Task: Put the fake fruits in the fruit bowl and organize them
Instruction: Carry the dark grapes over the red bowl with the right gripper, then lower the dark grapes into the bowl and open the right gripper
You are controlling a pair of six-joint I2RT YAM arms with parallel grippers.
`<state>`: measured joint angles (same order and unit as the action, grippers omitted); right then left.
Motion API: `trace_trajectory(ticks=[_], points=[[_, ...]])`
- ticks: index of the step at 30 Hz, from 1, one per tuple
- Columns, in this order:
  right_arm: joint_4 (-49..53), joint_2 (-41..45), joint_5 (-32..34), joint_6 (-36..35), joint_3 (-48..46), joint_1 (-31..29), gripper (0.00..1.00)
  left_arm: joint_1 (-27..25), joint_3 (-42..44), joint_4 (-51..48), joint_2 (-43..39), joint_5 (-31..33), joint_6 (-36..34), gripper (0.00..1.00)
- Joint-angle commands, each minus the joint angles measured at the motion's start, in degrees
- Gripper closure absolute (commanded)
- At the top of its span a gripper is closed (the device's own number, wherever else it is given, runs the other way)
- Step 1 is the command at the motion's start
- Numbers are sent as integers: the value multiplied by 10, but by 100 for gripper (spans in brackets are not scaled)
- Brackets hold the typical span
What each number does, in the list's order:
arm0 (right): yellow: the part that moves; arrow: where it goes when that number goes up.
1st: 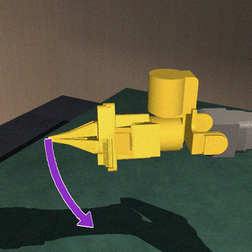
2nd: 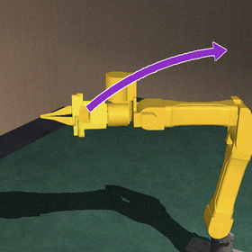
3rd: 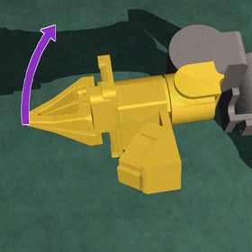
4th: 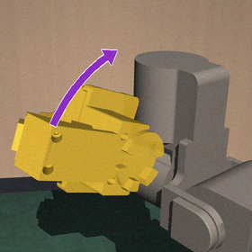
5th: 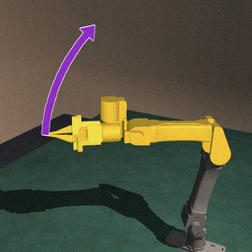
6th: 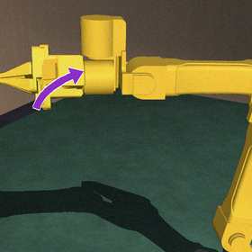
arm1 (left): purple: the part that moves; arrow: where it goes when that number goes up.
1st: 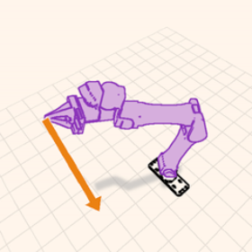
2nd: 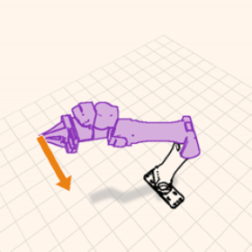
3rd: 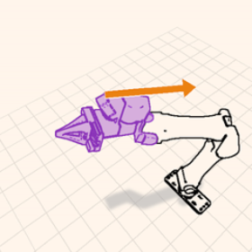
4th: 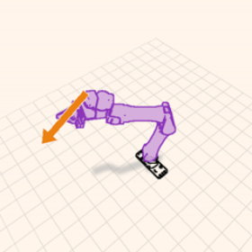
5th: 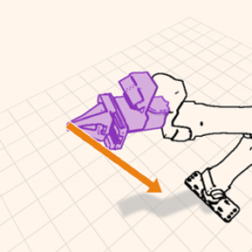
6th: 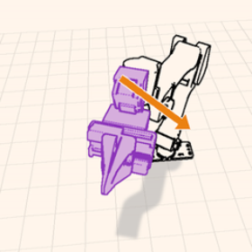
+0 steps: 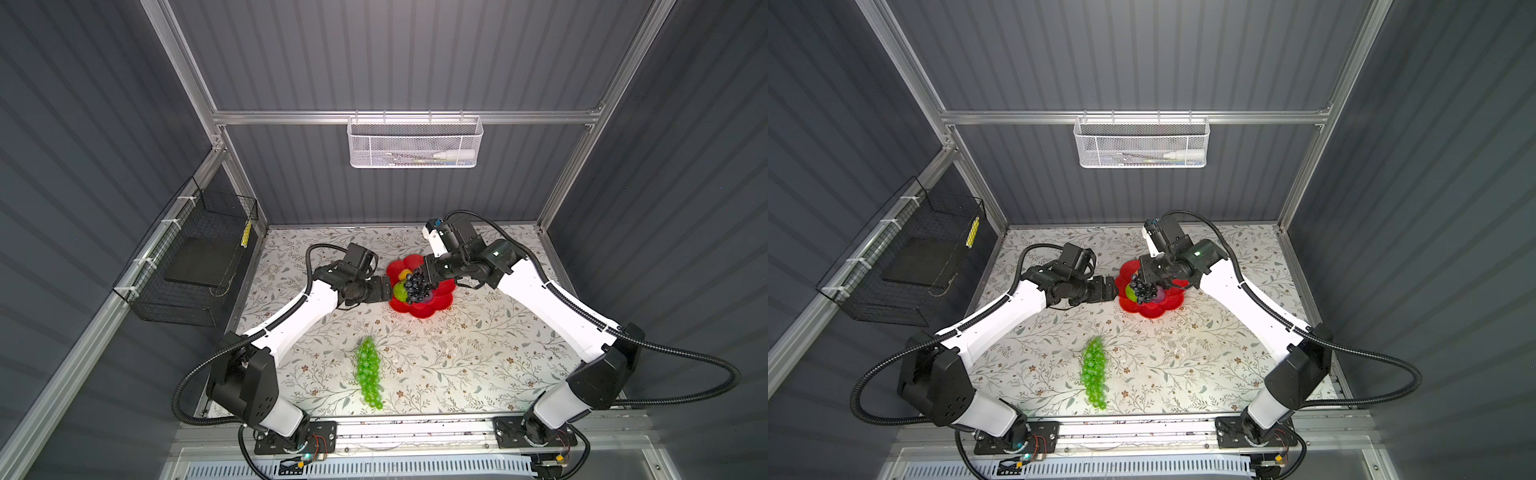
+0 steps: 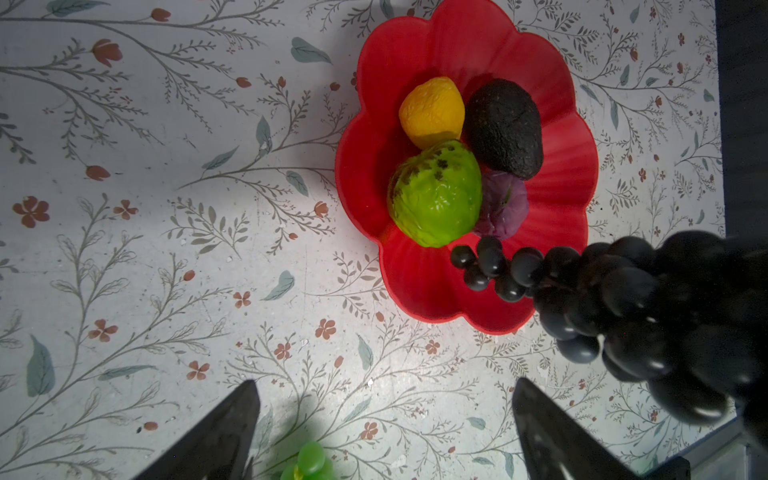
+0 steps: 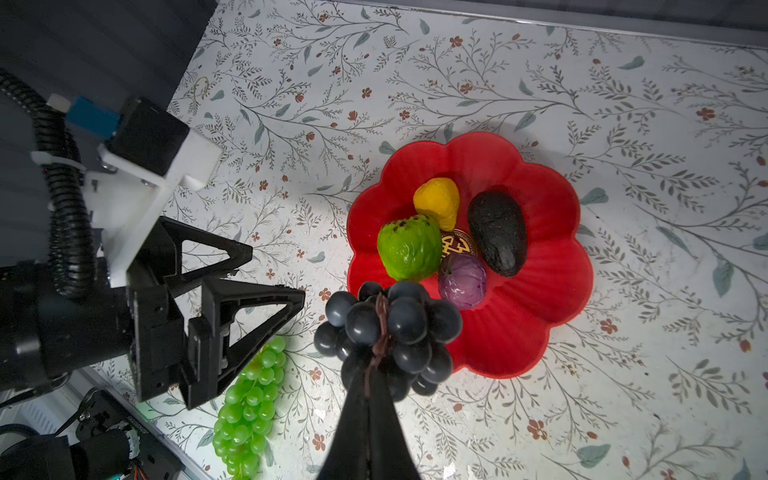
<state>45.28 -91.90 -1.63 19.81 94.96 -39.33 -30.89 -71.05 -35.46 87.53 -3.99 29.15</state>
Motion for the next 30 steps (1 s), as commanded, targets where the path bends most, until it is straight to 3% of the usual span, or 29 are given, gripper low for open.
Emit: trace_trajectory(ticks=[1,14,30], points=[[-19,-13,-8,-9,6,-2,100,4,6,-1,-13,8,1,5],[-45,1,-51,-22,-72,28,100,4,1,-2,-4,8,5,5],[-94,19,-36,-67,-160,87,100,5,-19,-11,19,8,13,5]])
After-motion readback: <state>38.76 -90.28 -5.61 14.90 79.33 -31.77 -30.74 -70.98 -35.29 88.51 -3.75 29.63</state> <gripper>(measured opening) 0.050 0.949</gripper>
